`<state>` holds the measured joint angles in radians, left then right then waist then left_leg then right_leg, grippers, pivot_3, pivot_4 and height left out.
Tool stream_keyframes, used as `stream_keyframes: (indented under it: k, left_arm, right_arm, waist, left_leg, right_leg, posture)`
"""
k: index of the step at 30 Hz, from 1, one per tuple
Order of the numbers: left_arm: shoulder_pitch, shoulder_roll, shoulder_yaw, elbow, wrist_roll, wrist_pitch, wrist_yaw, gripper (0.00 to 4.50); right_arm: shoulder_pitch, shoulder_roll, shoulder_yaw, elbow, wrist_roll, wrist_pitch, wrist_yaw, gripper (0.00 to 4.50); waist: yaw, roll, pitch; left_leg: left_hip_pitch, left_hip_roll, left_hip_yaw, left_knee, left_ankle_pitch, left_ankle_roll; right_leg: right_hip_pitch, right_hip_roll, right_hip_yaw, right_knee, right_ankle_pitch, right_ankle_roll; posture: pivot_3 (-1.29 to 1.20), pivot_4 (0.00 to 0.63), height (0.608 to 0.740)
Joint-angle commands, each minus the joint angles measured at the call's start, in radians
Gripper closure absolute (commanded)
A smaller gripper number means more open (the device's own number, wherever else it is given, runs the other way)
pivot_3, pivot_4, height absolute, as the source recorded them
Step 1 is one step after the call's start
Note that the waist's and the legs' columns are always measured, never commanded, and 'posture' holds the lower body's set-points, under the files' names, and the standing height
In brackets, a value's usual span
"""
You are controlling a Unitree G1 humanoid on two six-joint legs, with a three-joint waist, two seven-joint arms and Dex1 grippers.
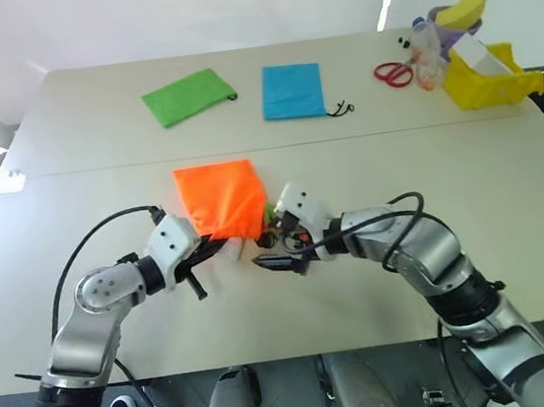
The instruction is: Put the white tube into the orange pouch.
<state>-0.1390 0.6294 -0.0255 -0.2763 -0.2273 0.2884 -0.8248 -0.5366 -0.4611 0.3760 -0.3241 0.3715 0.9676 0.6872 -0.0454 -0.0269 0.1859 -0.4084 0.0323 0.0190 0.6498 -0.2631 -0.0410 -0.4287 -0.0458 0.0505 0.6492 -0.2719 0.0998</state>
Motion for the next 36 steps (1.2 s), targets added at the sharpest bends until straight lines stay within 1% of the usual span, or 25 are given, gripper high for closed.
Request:
stream_keyframes:
  k: [1, 3, 7, 10, 15, 19, 25, 28, 31, 34, 36]
  left_arm:
    - [0.009, 0.017, 0.02, -0.016, -0.007, -0.016, -0.008, 4.5]
    - [0.017, 0.024, 0.027, -0.016, -0.014, -0.023, -0.018, 4.5]
    - [0.045, 0.057, 0.04, 0.0, -0.01, -0.066, -0.052, 4.5]
    - [0.067, 0.086, 0.064, 0.033, -0.004, -0.113, -0.071, 4.5]
    - [0.105, 0.096, 0.081, 0.057, -0.009, -0.155, -0.081, 4.5]
    - [0.104, 0.077, 0.073, 0.074, -0.001, -0.178, -0.061, 4.5]
    - [0.084, 0.056, 0.056, 0.083, 0.003, -0.185, -0.048, 4.5]
    - [0.08, 0.051, 0.049, 0.085, 0.005, -0.186, -0.046, 4.5]
    - [0.073, 0.05, 0.045, 0.091, 0.006, -0.187, -0.047, 4.5]
    - [0.069, 0.05, 0.043, 0.096, 0.006, -0.19, -0.048, 4.5]
    - [0.067, 0.049, 0.042, 0.1, 0.008, -0.192, -0.048, 4.5]
  right_arm:
    - [0.008, -0.067, -0.041, -0.064, 0.019, -0.054, 0.072, 0.03]
    - [0.007, -0.084, -0.065, -0.062, 0.031, -0.064, 0.088, 0.03]
    - [0.006, -0.055, -0.124, -0.033, 0.01, -0.167, 0.07, 0.03]
    - [0.005, -0.016, -0.157, -0.003, -0.006, -0.202, 0.023, 0.03]
    - [-0.015, 0.06, -0.137, 0.128, -0.118, -0.281, -0.104, 0.03]
    - [-0.009, 0.111, -0.124, 0.195, -0.155, -0.282, -0.146, 0.03]
    - [-0.001, 0.078, -0.08, 0.236, -0.214, -0.258, -0.123, 0.03]
    - [-0.004, 0.085, -0.099, 0.247, -0.214, -0.225, -0.132, 0.03]
    - [0.003, 0.079, -0.108, 0.234, -0.188, -0.188, -0.107, 0.83]
    - [0.017, 0.041, -0.071, 0.209, -0.193, -0.158, -0.06, 2.35]
    - [0.024, 0.036, -0.06, 0.202, -0.206, -0.178, -0.051, 3.39]
  waist:
    - [0.002, 0.0, 0.0]
    - [0.001, 0.0, 0.0]
    - [0.0, 0.0, 0.0]
    - [0.0, 0.0, 0.0]
    - [0.001, 0.0, 0.0]
    - [0.002, 0.0, 0.0]
    - [0.002, 0.0, 0.0]
    - [0.002, 0.0, 0.0]
    - [0.002, 0.0, 0.0]
    - [0.004, 0.0, 0.0]
    - [0.007, 0.0, 0.0]
  left_leg:
    - [0.0, 0.0, 0.0, 0.0, 0.0, 0.0]
    - [0.0, 0.0, 0.0, 0.0, 0.0, 0.0]
    - [0.001, 0.001, 0.0, 0.001, 0.0, 0.0]
    - [0.001, 0.001, 0.0, 0.0, 0.0, 0.0]
    - [0.001, 0.001, 0.001, 0.0, 0.0, 0.0]
    - [0.001, 0.0, 0.001, 0.001, 0.0, 0.0]
    - [0.001, 0.0, 0.0, 0.001, 0.0, 0.0]
    - [0.001, 0.0, 0.0, 0.001, 0.0, 0.0]
    - [0.001, 0.0, 0.0, 0.001, 0.0, 0.0]
    - [0.001, 0.0, 0.0, 0.002, 0.0, 0.0]
    - [0.001, 0.0, 0.0, 0.003, 0.0, 0.0]
  right_leg:
    - [0.0, 0.0, 0.0, 0.0, 0.0, 0.0]
    - [0.0, 0.001, 0.0, 0.0, 0.0, 0.0]
    - [0.0, 0.003, 0.0, 0.001, 0.0, 0.0]
    - [0.0, 0.003, 0.0, 0.001, 0.0, 0.0]
    - [0.0, 0.001, 0.0, 0.001, 0.0, 0.0]
    - [0.0, 0.0, 0.0, 0.001, 0.0, 0.0]
    - [0.0, 0.001, 0.0, 0.001, 0.0, 0.0]
    - [0.0, 0.001, 0.0, 0.002, 0.0, 0.0]
    - [0.0, 0.001, 0.0, 0.003, 0.0, 0.0]
    - [0.001, 0.001, 0.0, 0.003, 0.0, 0.0]
    - [0.001, 0.001, 0.0, 0.003, 0.0, 0.0]
  posture:
    - [0.0, 0.15, 0.74]
    - [0.0, 0.15, 0.74]
    - [0.0, 0.15, 0.74]
    - [0.0, 0.15, 0.74]
    - [0.0, 0.15, 0.74]
    - [0.0, 0.15, 0.74]
    - [0.0, 0.15, 0.74]
    - [0.0, 0.15, 0.74]
    - [0.0, 0.15, 0.74]
    - [0.0, 0.15, 0.74]
    - [0.0, 0.15, 0.74]
